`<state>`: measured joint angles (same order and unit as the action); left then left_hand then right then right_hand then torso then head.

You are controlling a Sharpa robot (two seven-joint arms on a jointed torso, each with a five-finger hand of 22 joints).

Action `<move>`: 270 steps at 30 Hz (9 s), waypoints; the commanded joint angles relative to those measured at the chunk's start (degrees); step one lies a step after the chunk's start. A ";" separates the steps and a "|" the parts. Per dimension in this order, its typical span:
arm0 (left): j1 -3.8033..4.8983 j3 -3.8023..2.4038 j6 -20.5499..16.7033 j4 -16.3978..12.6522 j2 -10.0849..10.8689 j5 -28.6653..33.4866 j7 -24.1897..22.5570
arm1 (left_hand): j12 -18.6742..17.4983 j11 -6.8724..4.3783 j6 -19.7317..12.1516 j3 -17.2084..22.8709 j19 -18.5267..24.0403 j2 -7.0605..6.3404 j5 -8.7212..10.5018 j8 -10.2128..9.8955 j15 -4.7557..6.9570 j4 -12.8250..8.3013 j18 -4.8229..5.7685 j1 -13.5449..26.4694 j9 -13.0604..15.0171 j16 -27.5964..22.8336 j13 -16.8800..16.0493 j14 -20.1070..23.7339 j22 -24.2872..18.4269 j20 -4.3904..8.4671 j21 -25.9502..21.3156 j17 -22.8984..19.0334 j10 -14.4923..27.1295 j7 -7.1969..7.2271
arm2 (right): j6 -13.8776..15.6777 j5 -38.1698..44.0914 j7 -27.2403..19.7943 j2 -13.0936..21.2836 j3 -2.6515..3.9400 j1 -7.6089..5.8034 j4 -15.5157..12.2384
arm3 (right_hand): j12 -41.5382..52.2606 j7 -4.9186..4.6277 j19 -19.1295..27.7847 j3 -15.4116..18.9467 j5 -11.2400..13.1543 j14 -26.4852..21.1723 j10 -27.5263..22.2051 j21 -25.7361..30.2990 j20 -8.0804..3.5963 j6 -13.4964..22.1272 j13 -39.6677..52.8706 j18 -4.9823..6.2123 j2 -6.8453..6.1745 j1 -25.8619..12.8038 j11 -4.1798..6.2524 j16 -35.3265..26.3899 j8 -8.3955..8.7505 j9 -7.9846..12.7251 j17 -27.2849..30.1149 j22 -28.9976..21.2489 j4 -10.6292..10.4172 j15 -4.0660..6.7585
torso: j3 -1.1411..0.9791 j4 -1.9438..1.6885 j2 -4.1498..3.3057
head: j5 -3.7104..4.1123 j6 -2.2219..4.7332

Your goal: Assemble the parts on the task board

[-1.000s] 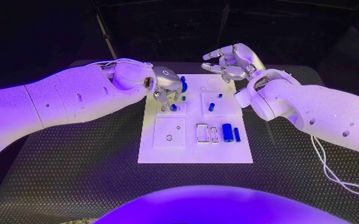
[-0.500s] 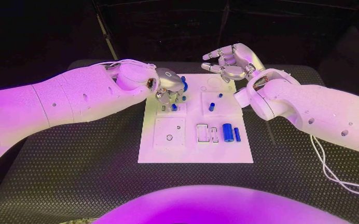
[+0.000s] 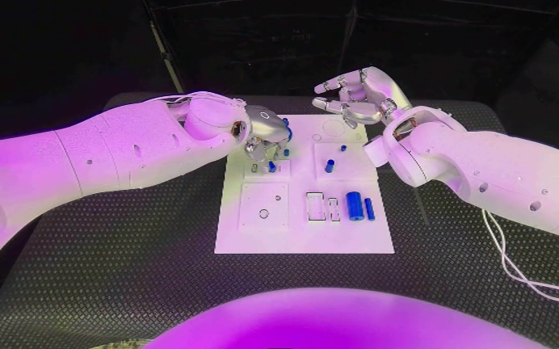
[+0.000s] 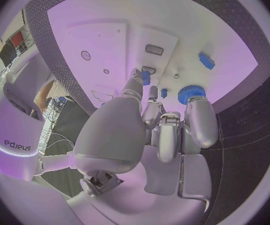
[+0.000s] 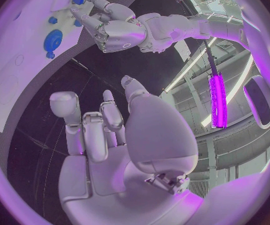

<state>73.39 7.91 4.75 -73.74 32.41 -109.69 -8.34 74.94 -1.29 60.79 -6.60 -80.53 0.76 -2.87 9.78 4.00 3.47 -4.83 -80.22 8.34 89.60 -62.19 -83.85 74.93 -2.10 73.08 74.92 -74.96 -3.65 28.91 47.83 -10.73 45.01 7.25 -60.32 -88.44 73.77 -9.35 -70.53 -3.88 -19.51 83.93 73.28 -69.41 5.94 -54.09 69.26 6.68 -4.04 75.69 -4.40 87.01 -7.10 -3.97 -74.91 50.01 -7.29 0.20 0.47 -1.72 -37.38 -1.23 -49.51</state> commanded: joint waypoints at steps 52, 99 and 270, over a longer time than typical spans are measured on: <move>-0.12 0.03 3.96 -0.22 -0.68 1.08 0.81 | 0.24 0.65 3.97 -0.51 -1.04 2.78 0.17 -0.22 -0.18 2.99 0.96 2.81 -0.01 0.40 -0.58 -6.15 3.41 -0.28 1.59 15.08 -1.24 0.12 | -1.15 -0.14 -0.23 -0.40 0.06 -0.13 0.32 | 0.08 0.31 0.10 0.26 0.42 4.64 0.35 0.29 0.04 -0.46 0.30 0.73 0.59 -0.40 0.24 -0.28 -0.36 -0.08 -9.59 0.11 -0.23 -0.06 | 0.01 -0.06 0.02 | -0.11 -0.49; -0.14 0.04 1.82 -1.88 2.16 16.46 7.17 | -2.92 -0.84 7.52 14.49 -1.36 6.48 0.08 2.80 1.07 0.47 1.05 0.78 2.14 0.40 1.84 -6.15 4.40 0.81 1.87 15.08 -0.25 1.83 | -1.94 -0.14 0.00 -0.37 0.05 -0.12 0.82 | 0.31 0.43 -0.08 0.50 -0.75 4.66 0.69 0.39 -0.08 -0.69 0.29 0.72 1.22 -0.41 0.38 -0.33 -0.57 -0.07 -9.55 0.03 -0.61 0.08 | -0.05 -0.12 0.08 | -0.23 -0.49; -3.99 3.11 -10.66 -7.32 3.85 39.01 38.28 | 3.14 -2.02 6.23 42.52 -4.02 -4.69 -3.67 16.79 1.76 -7.62 1.82 17.64 10.79 0.40 -9.12 -6.15 7.98 1.35 4.04 15.08 -7.48 3.38 | -2.09 -0.13 0.50 -0.05 0.03 -0.49 1.64 | 0.51 0.60 -0.32 0.96 -3.72 4.68 0.95 0.53 -0.26 -1.05 0.15 0.70 1.65 -0.46 0.56 -0.46 -0.87 -0.03 -9.43 -0.01 -1.47 0.25 | -0.26 -0.34 0.17 | -1.25 -0.49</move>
<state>69.80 10.66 -9.05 -81.14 36.12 -71.44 28.63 77.92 -2.68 65.83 31.73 -83.86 -5.67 -6.37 26.37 5.41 -0.27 -3.97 -61.25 19.23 89.60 -71.28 -84.04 74.91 -0.82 76.95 74.91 -81.62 -1.22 26.97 47.81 -9.96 45.03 7.24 -60.70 -86.73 74.04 -8.73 -70.53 -2.98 -23.03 83.93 73.91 -69.21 5.95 -54.72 69.44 6.67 -2.75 74.87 -3.78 86.81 -7.76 -3.97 -74.91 50.00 -8.53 0.20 0.22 -2.03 -37.23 -2.47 -49.99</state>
